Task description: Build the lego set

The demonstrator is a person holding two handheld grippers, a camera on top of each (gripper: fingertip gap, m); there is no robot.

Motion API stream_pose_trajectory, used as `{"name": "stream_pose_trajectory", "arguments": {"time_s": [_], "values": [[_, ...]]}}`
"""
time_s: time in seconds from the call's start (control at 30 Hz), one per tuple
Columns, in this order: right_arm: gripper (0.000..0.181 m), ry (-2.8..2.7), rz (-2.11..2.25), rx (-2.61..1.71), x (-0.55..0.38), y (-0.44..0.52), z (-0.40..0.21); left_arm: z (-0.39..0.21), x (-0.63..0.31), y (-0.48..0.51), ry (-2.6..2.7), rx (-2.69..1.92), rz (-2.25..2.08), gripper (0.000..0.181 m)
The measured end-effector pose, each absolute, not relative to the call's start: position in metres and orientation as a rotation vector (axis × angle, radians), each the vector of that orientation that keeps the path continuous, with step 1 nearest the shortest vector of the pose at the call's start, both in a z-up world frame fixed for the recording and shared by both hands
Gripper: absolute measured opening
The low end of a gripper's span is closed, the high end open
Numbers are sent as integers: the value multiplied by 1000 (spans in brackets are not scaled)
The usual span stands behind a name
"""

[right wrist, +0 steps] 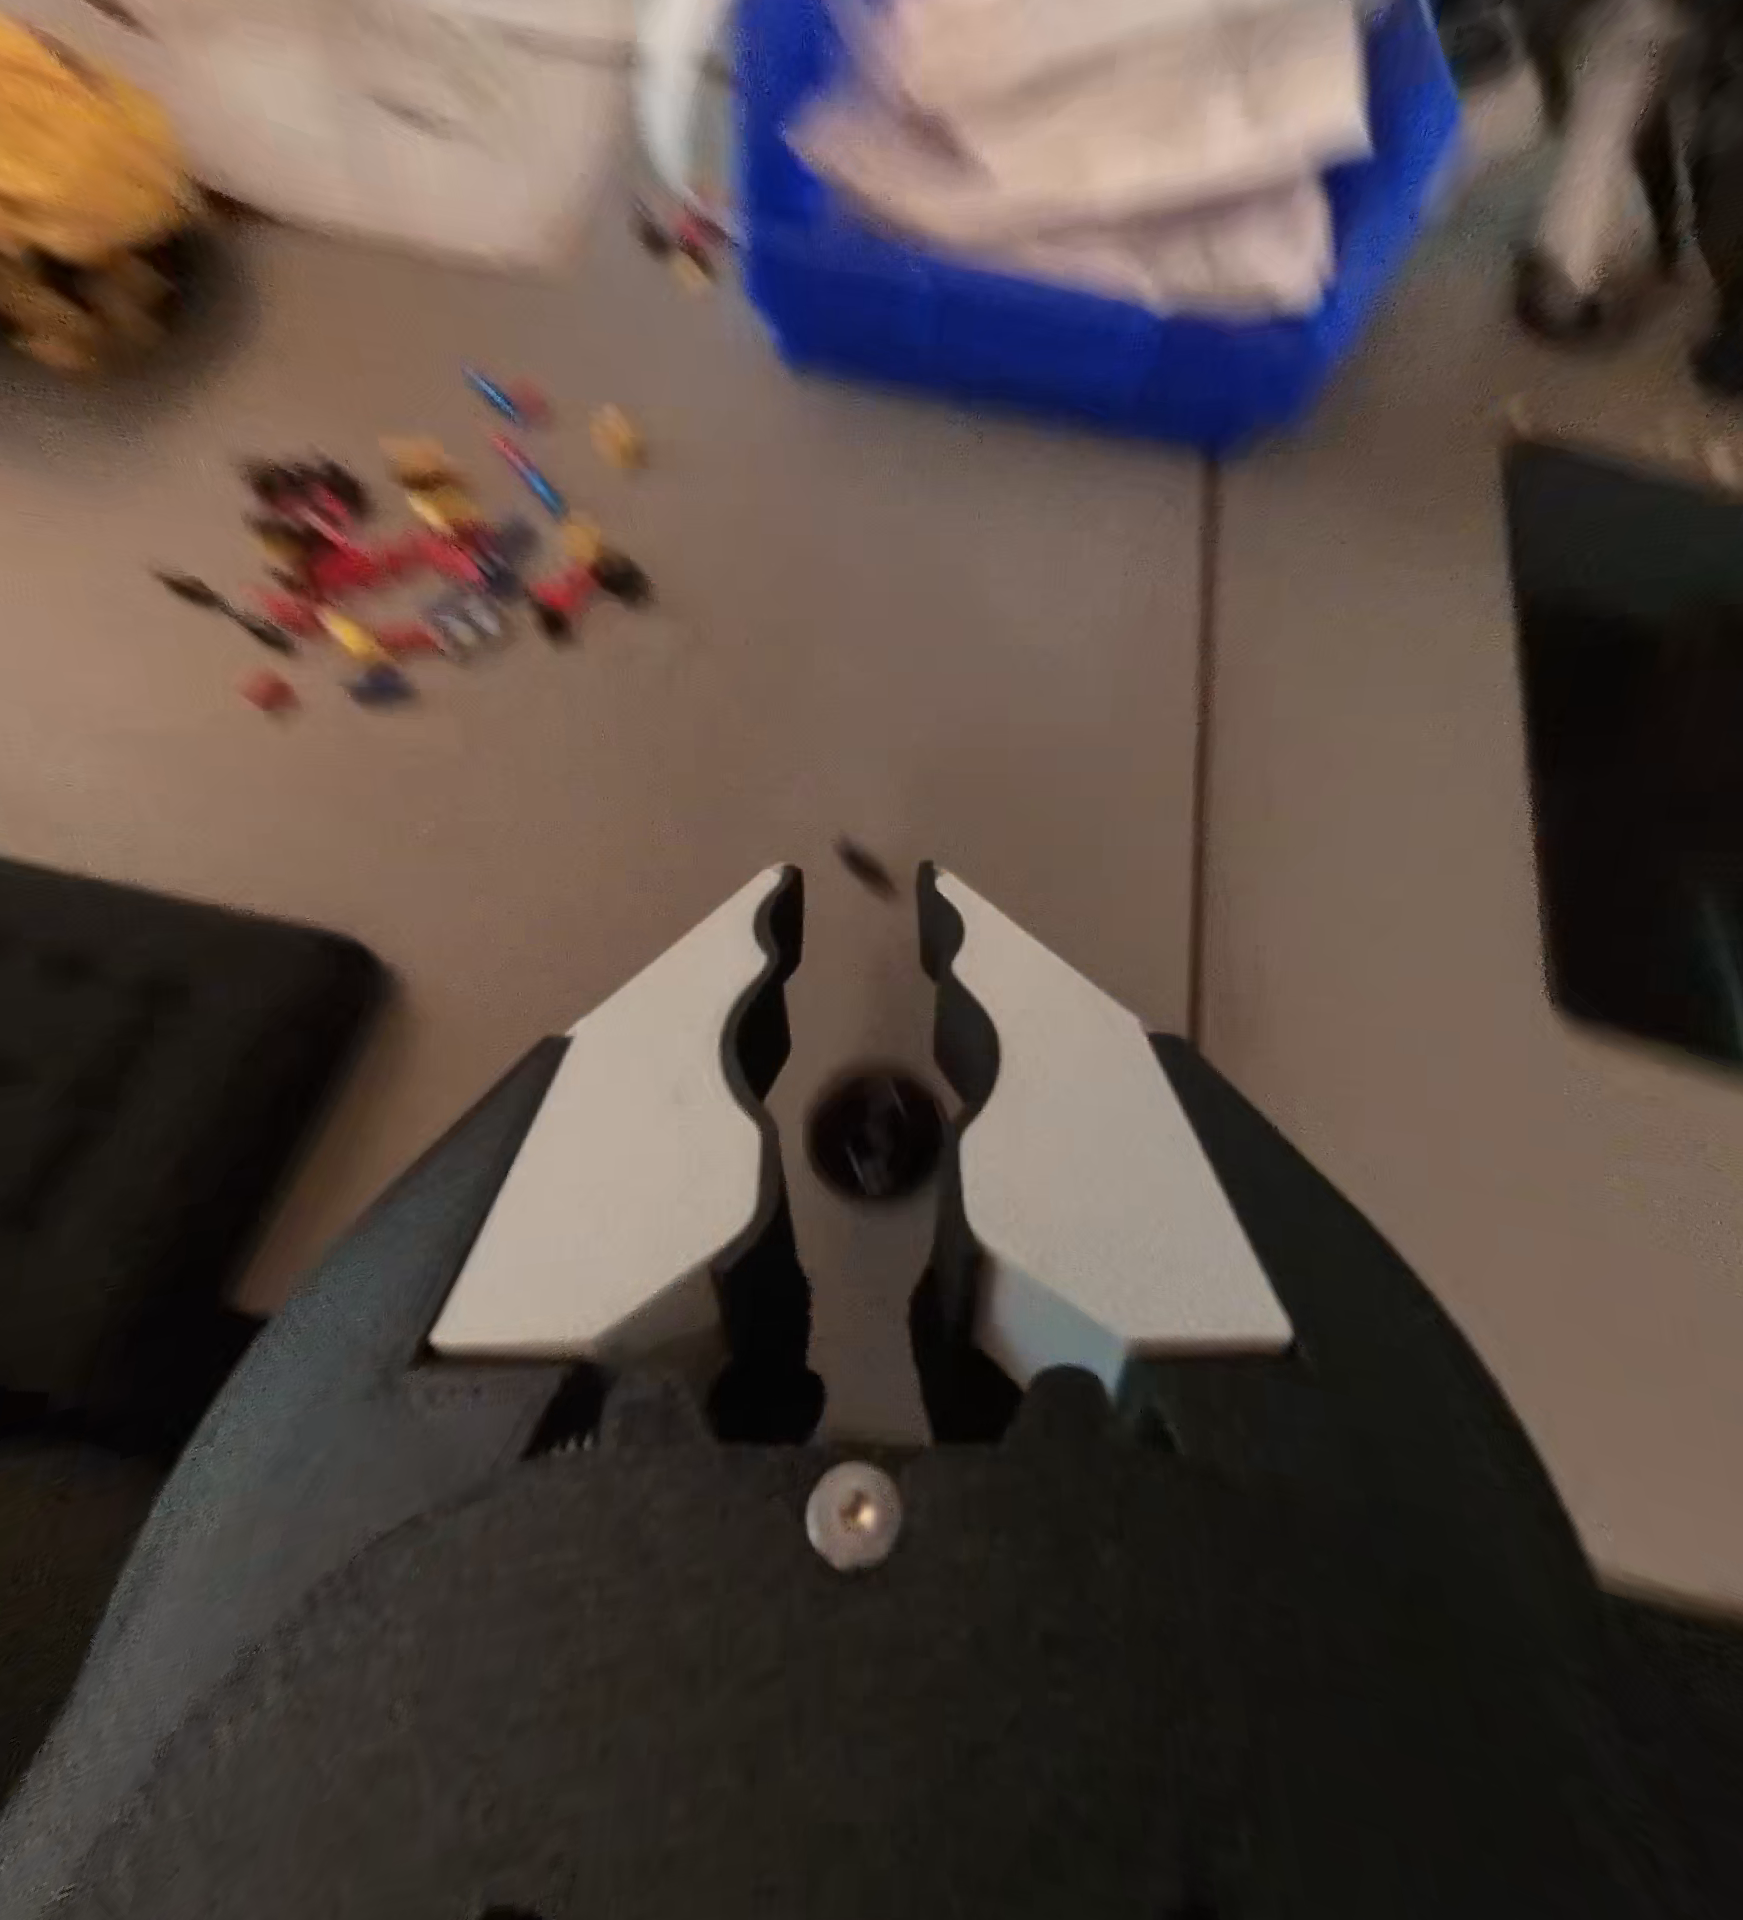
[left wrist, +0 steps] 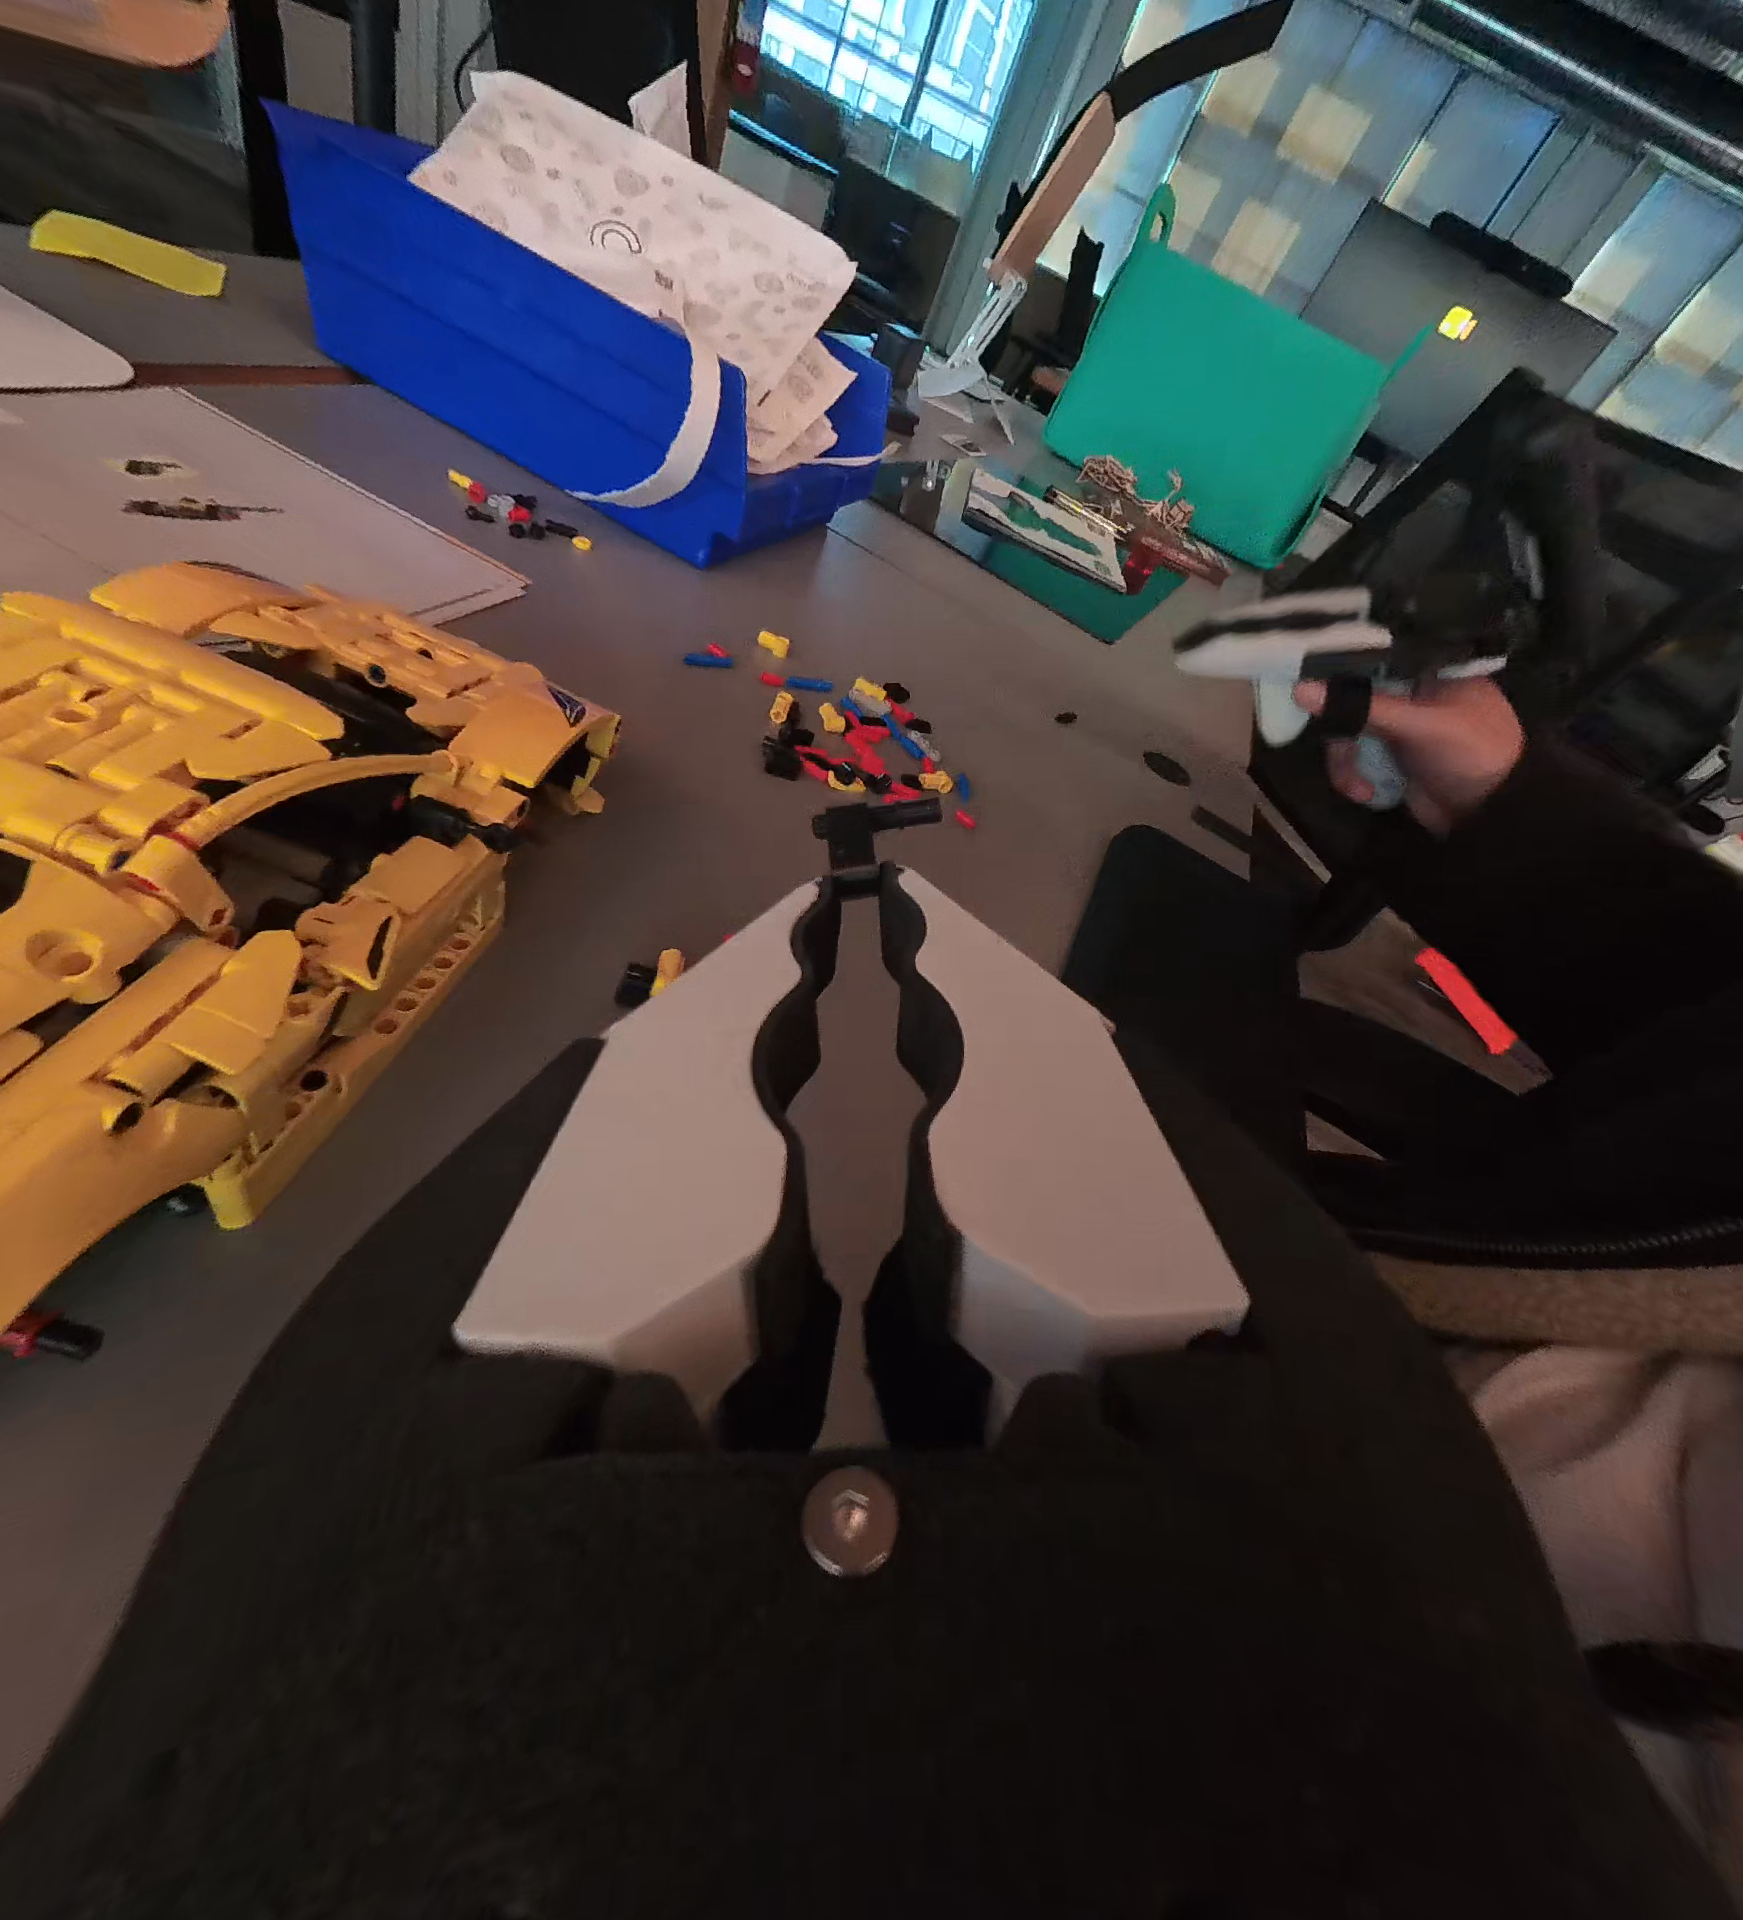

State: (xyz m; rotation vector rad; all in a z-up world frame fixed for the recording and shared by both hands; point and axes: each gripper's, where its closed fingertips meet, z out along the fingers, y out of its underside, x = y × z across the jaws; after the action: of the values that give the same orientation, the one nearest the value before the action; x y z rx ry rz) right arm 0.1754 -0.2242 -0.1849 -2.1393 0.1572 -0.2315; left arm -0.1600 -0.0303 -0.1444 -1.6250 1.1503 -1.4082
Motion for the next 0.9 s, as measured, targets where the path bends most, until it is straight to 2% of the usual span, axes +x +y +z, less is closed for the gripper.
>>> {"name": "stream_pose_trajectory", "arguments": {"time_s": [0.13, 0.3, 0.33, 0.43, 0.57, 0.9], "values": [[25, 329, -270, -2135, 179, -261, -231, -141, -156, -32, 1141, -1610, -1461, 8], [19, 72, -396, -2157, 180, -233, -219, -135, -154, -46, 1190, -1542, -1526, 8], [17, -33, -369, -2171, 179, -227, -218, -133, -154, -49, 1204, -1526, -1541, 8], [25, -247, -187, -2208, 187, -215, -228, -130, -155, -57, 1238, -1483, -1561, 8], [28, -393, 130, -2261, 189, -208, -242, -130, -155, -57, 1241, -1483, -1544, 8], [10, -522, 194, -2232, 189, -186, -243, -138, -149, -58, 1272, -1521, -1506, 8]]}}
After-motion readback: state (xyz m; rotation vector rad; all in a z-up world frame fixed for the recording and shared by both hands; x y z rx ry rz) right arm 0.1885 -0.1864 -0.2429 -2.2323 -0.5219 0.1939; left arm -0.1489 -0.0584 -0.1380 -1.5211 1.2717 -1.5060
